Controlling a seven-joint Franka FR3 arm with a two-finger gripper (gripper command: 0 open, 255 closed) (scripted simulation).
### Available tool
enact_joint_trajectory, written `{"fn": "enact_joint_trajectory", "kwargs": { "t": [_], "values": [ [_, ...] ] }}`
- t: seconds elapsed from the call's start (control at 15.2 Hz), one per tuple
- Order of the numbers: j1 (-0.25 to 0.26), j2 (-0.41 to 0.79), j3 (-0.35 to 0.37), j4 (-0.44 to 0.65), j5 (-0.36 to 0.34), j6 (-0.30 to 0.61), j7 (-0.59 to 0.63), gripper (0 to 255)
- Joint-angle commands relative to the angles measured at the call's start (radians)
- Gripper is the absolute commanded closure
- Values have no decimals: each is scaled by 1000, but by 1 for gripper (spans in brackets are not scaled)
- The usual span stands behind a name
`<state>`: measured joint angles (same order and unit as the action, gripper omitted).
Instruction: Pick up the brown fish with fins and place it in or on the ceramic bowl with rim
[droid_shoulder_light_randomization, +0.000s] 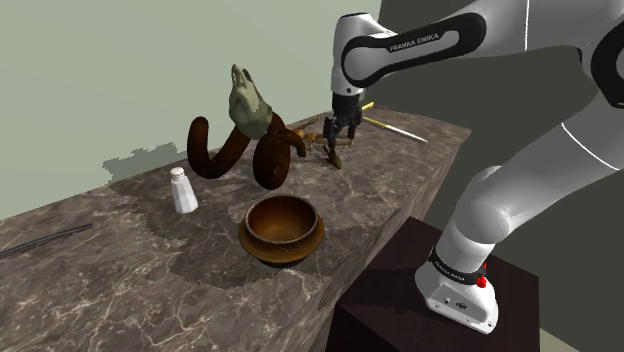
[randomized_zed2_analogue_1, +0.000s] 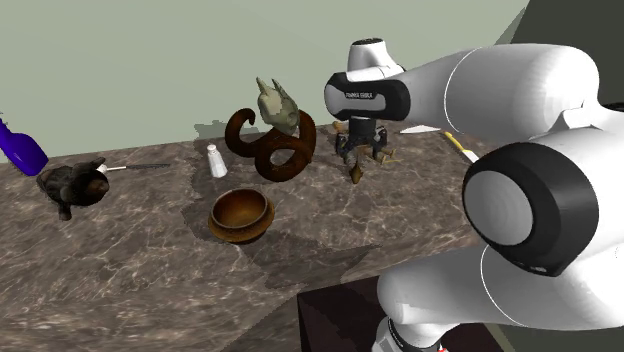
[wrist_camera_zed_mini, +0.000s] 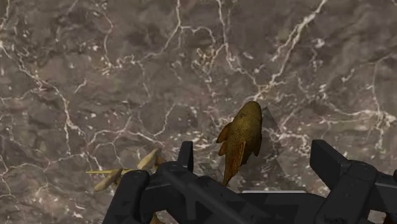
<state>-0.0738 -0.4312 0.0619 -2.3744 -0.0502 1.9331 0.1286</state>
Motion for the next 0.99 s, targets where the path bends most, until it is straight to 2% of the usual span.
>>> {"fn": "enact_joint_trajectory", "kwargs": {
  "t": [0.0, 0.53, 0.92],
  "values": [
    [-11, 71, 11, 10, -12, 58, 42, 0],
    [-20, 137, 11, -49, -27, 182, 65, 0],
    [-20, 140, 11, -54, -28, 190, 66, 0]
  ]
}}
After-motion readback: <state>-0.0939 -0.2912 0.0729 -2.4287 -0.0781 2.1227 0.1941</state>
